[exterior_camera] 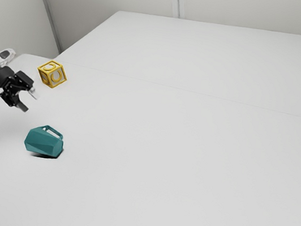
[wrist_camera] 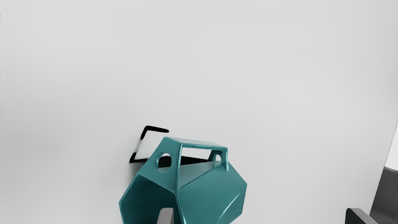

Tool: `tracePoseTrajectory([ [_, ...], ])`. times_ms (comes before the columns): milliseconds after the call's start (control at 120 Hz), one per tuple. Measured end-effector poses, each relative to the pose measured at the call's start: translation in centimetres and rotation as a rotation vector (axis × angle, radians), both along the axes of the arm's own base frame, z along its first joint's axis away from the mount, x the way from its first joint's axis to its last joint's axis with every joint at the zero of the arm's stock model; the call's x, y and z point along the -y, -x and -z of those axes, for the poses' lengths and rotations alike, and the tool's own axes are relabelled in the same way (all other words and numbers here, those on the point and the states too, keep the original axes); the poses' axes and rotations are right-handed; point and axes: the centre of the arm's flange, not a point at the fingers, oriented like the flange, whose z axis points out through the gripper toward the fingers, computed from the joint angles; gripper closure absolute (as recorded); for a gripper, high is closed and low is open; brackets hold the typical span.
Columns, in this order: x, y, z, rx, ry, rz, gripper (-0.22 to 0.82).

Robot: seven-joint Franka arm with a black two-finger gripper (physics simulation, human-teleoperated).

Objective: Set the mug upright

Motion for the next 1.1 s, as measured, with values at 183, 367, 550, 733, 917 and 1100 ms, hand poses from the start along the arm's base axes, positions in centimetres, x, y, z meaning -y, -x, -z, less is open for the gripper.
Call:
tracePoseTrajectory([
  [183,0.8,1.6,3.9,0.045,0.1,0.006,0.0],
  [367,0.4,3.0,5.6,0.086,0.132,0.007,0.0],
  [550,1.6,4.8,8.9,0.094,0.198,-0.016,0.0],
  [733,2.4,5.0,9.7,0.128,0.229,-0.014,0.0],
  [917,2.8,5.2,9.9,0.146,0.239,0.004,0.3],
  [1100,2.9,5.1,9.0,0.174,0.241,0.029,0.62],
])
